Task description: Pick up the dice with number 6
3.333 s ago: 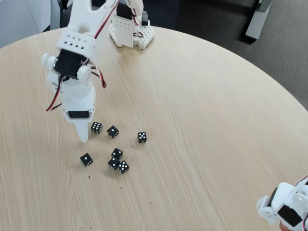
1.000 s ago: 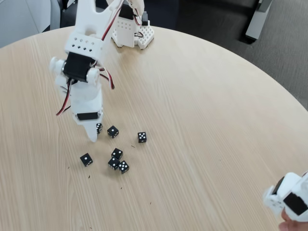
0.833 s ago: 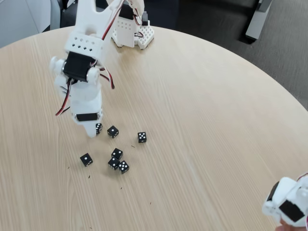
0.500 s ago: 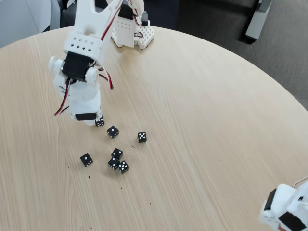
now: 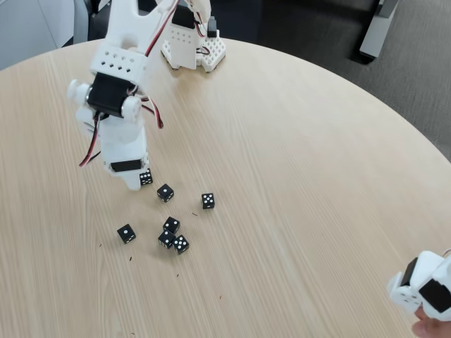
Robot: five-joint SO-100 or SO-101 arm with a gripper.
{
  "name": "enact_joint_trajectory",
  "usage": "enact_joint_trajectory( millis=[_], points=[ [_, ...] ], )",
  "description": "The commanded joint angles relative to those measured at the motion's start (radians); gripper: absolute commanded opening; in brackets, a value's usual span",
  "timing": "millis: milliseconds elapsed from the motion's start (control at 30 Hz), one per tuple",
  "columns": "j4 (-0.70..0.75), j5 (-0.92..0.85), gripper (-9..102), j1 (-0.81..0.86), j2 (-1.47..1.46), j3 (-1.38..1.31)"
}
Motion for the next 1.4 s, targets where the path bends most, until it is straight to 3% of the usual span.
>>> enact_joint_trajectory(
  millis=[0, 633, 1367],
  points=[
    [-0.011, -0.032, 18, 0.005, 0.008, -0.009],
    [-0.015, -0.212, 22, 0.005, 0.017, -0.009],
    [-0.014, -0.147, 22, -0.077, 0.008, -0.009]
  ],
)
